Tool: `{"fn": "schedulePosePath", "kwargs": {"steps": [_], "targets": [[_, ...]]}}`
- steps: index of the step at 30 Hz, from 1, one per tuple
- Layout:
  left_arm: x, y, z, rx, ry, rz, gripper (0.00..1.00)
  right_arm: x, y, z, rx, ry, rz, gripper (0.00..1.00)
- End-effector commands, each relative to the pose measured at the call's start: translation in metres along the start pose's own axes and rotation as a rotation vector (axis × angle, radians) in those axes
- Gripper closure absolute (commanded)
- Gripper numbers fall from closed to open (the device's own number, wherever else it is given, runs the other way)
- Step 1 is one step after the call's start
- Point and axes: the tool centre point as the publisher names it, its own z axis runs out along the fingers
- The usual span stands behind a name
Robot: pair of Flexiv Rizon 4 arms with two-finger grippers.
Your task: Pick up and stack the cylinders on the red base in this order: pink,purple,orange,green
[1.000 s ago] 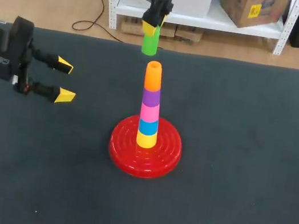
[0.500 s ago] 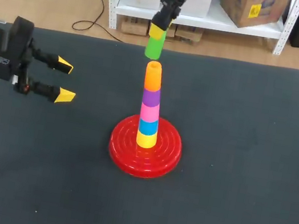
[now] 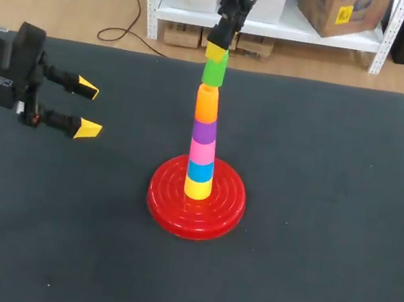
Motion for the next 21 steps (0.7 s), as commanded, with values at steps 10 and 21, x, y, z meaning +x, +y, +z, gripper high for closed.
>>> {"fn": "schedulePosePath", "kwargs": {"steps": [10,21], "targets": [[0.0014,0.0,0.0003,-0.001,-0.005,0.002,0.0,-0.0016,0.0017,0.0018,0.028,0.01,-0.034,1.0],[0.0014,0.0,0.0003,-0.001,-0.005,0.002,0.0,-0.0026,0.0034,0.0024,0.04,0.022,-0.05,1.0]]}}
